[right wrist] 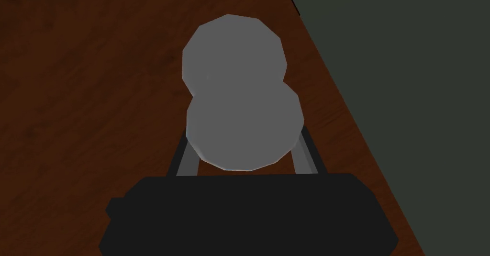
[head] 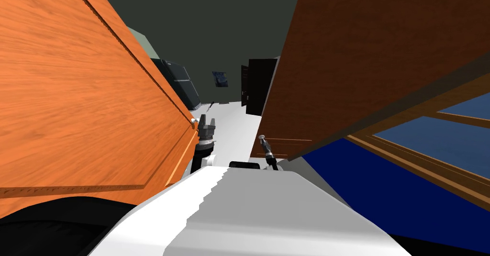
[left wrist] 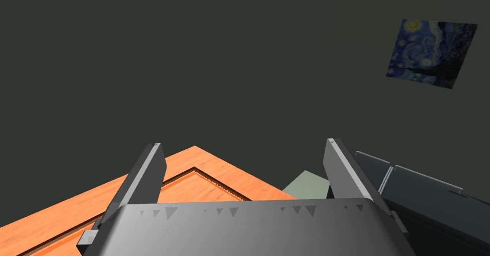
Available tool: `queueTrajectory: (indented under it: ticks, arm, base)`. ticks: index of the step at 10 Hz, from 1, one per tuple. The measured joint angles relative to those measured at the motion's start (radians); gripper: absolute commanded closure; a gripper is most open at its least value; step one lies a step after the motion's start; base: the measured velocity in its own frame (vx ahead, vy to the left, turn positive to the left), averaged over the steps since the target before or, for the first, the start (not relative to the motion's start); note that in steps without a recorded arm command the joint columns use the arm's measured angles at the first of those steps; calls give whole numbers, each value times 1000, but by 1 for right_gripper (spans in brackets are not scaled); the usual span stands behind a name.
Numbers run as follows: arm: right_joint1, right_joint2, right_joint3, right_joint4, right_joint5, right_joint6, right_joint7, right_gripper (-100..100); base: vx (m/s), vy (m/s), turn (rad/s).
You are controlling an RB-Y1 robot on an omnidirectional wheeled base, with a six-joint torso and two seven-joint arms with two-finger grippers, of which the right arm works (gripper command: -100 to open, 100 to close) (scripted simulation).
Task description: Push the door open
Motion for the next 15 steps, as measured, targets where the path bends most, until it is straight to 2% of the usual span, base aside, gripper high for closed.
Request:
queueTrajectory:
  ticks: [1, 3, 4, 6, 11, 15]
  arm:
    - [7, -4, 1, -20, -13, 9, -28, 100]
    - [1, -9, -2, -25, -42, 9, -79, 100]
    - [1, -12, -7, -16, -58, 7, -104, -100]
    - [-5, -24, -1, -6, -55, 3, -74, -100]
    - [-24, -68, 24, 23, -40, -3, 60, -100]
    - [-37, -94, 40, 46, -31, -12, 155, -100]
  base:
    - [51, -6, 33]
    - [41, -14, 4]
    - [0, 12, -58]
    - [-46, 55, -107]
    - [-66, 78, -104]
    - [-48, 54, -93]
